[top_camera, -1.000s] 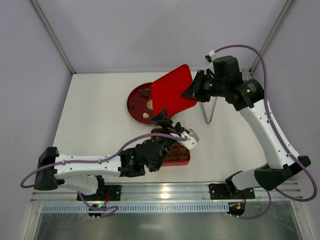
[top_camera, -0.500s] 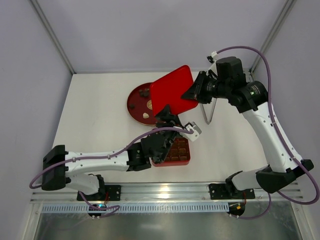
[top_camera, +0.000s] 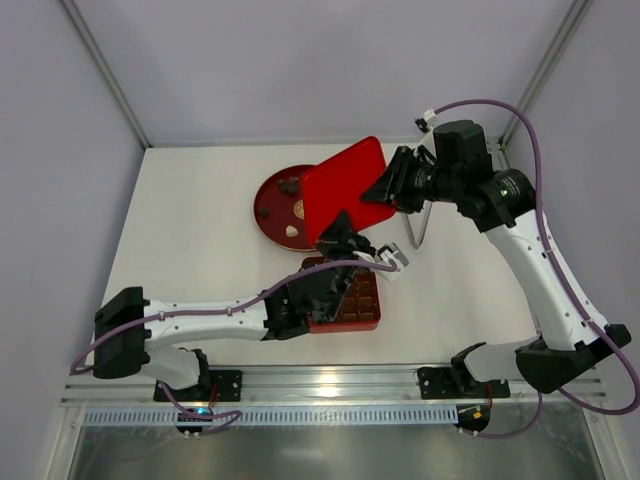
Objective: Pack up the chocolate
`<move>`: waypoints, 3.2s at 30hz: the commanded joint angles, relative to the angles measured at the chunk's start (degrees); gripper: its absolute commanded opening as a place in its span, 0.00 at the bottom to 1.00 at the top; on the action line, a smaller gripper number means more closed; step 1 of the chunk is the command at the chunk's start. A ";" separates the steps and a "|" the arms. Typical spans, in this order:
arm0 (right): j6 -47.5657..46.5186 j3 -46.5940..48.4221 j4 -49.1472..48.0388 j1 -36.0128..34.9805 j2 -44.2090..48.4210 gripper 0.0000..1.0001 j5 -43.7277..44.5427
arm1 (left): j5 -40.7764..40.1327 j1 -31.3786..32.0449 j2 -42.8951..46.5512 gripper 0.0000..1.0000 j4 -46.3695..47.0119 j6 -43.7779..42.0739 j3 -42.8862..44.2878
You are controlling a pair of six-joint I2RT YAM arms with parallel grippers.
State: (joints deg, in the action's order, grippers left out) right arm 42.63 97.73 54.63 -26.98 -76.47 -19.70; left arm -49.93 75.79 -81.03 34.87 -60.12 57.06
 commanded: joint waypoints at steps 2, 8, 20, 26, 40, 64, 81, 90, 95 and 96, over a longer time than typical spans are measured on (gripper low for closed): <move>-1.15 -0.09 -2.86 0.00 1.94 0.45 0.71 | 0.54 0.76 1.84 0.00 6.62 0.52 1.48; -2.29 2.36 -4.97 0.26 2.99 0.76 7.20 | 0.63 0.85 4.65 0.00 -4.09 10.86 3.49; -6.85 1.07 -13.22 11.23 6.42 0.92 13.47 | 14.30 -4.67 10.89 0.00 -48.01 56.65 15.87; -12.12 -8.15 -15.60 17.93 8.96 0.92 13.37 | 42.47 -21.45 15.64 0.00 -53.86 88.03 16.25; -12.22 -46.38 -27.65 14.86 18.37 0.79 15.92 | 64.10 -41.25 23.90 0.01 -3.96 145.10 -22.48; -6.25 -65.56 -41.88 8.35 12.57 0.52 14.69 | 71.29 -40.63 9.94 0.03 28.91 145.72 -39.65; -3.61 -68.03 -48.30 1.15 5.63 0.45 16.89 | 71.11 -39.49 -8.42 0.03 50.89 147.48 -44.40; -3.43 -68.55 -49.71 0.44 3.87 0.44 17.33 | 70.41 -38.35 -12.92 0.02 53.63 147.48 -44.84; -3.43 -68.38 -49.71 0.35 3.43 0.44 17.42 | 70.59 -38.35 -14.15 0.08 53.63 148.27 -45.98; -3.43 -68.38 -49.80 0.26 3.52 0.44 17.51 | 70.59 -38.35 -14.15 0.09 53.63 148.36 -46.42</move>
State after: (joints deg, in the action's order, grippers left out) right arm 38.87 29.39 7.68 -26.20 -72.77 -3.31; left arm 20.99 37.12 -94.30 76.55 88.23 12.34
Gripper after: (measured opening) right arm 0.442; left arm 0.113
